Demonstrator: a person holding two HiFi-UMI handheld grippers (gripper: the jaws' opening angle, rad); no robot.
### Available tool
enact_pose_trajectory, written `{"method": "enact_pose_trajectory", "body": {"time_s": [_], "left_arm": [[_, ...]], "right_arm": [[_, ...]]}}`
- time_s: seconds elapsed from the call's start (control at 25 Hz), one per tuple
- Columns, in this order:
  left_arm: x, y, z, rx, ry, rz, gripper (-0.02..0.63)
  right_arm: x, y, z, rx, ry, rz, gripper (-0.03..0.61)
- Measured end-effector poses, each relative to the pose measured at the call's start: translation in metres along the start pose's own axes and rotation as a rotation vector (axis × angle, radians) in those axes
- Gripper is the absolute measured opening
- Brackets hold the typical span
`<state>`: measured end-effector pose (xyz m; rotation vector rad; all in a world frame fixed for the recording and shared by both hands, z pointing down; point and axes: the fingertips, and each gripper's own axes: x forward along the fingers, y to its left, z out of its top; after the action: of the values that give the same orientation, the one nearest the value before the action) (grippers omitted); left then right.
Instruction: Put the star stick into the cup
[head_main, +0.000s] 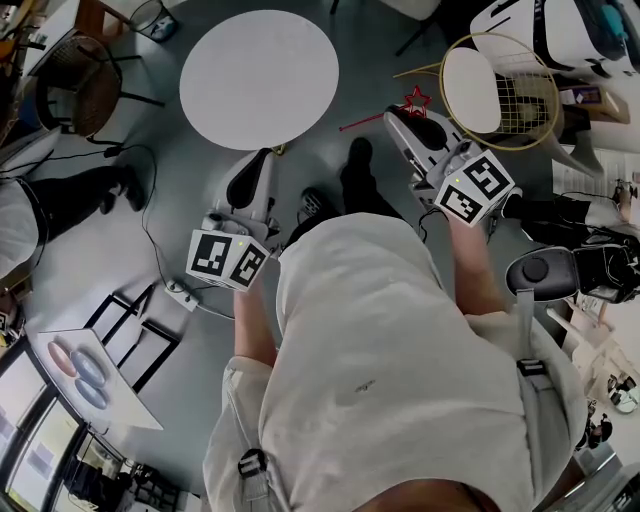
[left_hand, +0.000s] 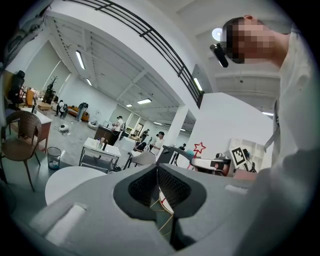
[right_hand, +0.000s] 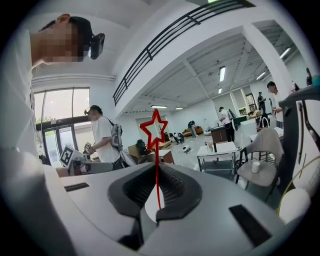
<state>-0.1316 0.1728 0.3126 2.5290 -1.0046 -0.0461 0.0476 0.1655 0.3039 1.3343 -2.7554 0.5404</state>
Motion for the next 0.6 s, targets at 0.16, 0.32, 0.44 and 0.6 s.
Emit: {"method": "enact_pose_trajectory", "body": {"time_s": [0.16,0.32,0.44,0.6], "left_arm": [[-0.003,-0.003,-0.001,0.01,0.0,-0.001,0.017],[-0.008,-0.003,-0.005,0.015,0.007,-0.001,0.017],[-0.013,-0.003,-0.007,0.015,0.014,0.0,0.017],[-0.016,-0.003,-0.01,0.009,0.016,0.009,0.017]], "right_arm": [[-0.003,0.003,0.001,0.002,-0.005,-0.001,0.023],[-0.003,0.007,-0.004,0.009,-0.002,-0.002,0.023],[-0.004,0.012,-0.006,0.018,-0.005,-0.009,0.023],[-0.006,0.013,-0.01,0.028,0.001,-0.011,0.023]]}}
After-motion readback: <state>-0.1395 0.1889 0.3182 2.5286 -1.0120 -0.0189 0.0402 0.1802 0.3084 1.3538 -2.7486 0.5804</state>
